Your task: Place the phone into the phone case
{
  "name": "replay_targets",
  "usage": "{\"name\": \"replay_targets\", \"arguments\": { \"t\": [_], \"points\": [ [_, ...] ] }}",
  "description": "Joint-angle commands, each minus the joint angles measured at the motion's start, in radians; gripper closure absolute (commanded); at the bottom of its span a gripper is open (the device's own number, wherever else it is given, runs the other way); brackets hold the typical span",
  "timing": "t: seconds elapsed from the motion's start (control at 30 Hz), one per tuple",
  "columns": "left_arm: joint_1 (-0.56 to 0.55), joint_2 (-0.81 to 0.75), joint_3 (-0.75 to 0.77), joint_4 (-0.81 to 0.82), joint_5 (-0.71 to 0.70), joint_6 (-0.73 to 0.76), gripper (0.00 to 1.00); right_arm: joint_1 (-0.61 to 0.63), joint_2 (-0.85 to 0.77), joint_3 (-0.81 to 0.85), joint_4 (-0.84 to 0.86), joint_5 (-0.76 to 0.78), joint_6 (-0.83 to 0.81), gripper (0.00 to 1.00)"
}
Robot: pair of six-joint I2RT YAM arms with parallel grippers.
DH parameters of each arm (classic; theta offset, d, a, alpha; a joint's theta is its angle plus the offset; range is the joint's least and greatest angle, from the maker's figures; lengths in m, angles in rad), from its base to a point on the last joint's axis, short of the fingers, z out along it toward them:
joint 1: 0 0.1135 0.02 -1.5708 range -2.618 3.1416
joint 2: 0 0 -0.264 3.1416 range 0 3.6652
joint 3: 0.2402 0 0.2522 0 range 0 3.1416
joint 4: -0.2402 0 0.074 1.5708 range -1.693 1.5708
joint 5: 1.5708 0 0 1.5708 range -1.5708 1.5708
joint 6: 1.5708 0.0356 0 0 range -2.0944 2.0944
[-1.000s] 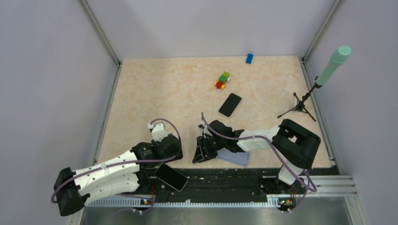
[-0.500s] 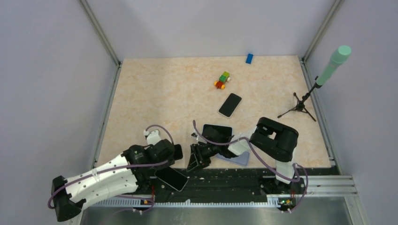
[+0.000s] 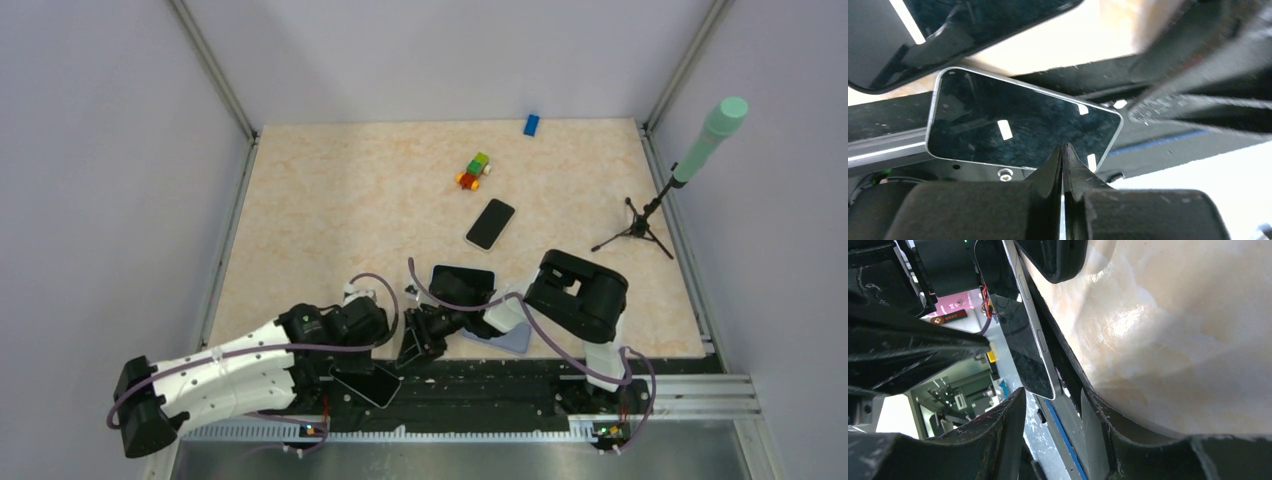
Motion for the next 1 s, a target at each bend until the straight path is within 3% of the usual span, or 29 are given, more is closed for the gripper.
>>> {"name": "replay_targets", "arguments": {
  "t": [0.0, 0.2, 0.47, 0.97],
  "points": [
    [-0.009, -0.116, -0.005, -0.012, 0.134, 0.047, 1.00, 0.014, 0.038, 0.039, 0.047, -0.014, -0.008, 0.56],
    [-0.013, -0.204, -0.053, -0.021, 0.261, 0.077, 1.00, 0.018, 0.076, 0.068, 0.058, -0.028, -0.003, 0.56],
    [-0.036, -0.126, -0.038, -0.064, 0.288, 0.154, 1.00, 0.022, 0.110, 0.081, 0.080, -0.039, 0.010, 0.57],
    [-0.226, 0.139, -0.027, 0.015, 0.083, -0.011, 1.00, 0.021, 0.137, 0.079, 0.115, -0.042, 0.025, 0.58]
  ]
}}
